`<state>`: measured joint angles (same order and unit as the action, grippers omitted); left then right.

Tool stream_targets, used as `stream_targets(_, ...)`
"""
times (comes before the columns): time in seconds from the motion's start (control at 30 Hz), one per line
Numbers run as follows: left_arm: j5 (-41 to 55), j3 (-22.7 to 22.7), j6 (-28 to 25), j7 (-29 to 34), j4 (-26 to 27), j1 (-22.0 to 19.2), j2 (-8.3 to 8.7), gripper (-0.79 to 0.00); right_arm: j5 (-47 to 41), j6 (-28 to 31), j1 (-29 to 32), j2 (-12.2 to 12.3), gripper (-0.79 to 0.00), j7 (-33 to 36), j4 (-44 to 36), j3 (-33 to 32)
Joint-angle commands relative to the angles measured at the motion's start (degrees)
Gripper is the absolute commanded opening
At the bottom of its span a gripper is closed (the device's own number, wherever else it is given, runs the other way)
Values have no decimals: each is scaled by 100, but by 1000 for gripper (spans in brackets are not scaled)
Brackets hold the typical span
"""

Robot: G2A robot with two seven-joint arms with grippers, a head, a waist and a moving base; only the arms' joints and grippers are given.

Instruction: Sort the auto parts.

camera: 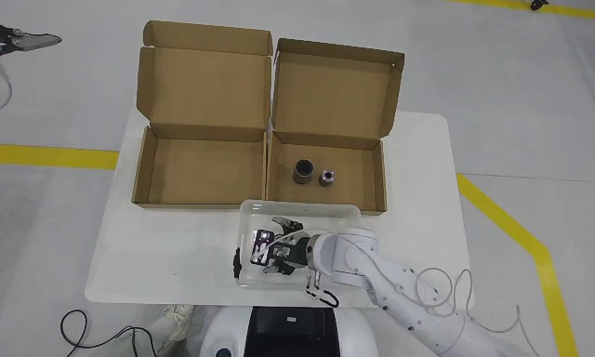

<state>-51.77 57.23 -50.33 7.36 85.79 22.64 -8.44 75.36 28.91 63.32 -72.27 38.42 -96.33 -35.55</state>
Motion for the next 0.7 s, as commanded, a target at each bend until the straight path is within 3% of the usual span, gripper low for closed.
stream_targets(0.0, 0, 0, 0, 0, 0, 0, 0, 0, 33, -6, 22, 1, 0, -32, 27, -7)
stream_targets(0.1, 0, 0, 0, 0, 0, 0, 0, 0, 63, -19, 38, -2, 0, -28, 58, -15)
stream_targets(0.17, 0, 0, 0, 0, 0, 0, 0, 0, 89, -80, 55, -6, -40, 0, 80, -25)
stream_targets(0.37, 0, 0, 0, 0, 0, 0, 0, 0, 79, -234, 81, -35, -332, 184, 121, -18)
stream_targets(0.43, 0, 0, 0, 0, 0, 0, 0, 0, 71, -275, 95, -43, -348, 162, 153, -25)
stream_targets(0.67, 0, 0, 0, 0, 0, 0, 0, 0, 108, -459, 105, -89, -283, 255, 309, 6)
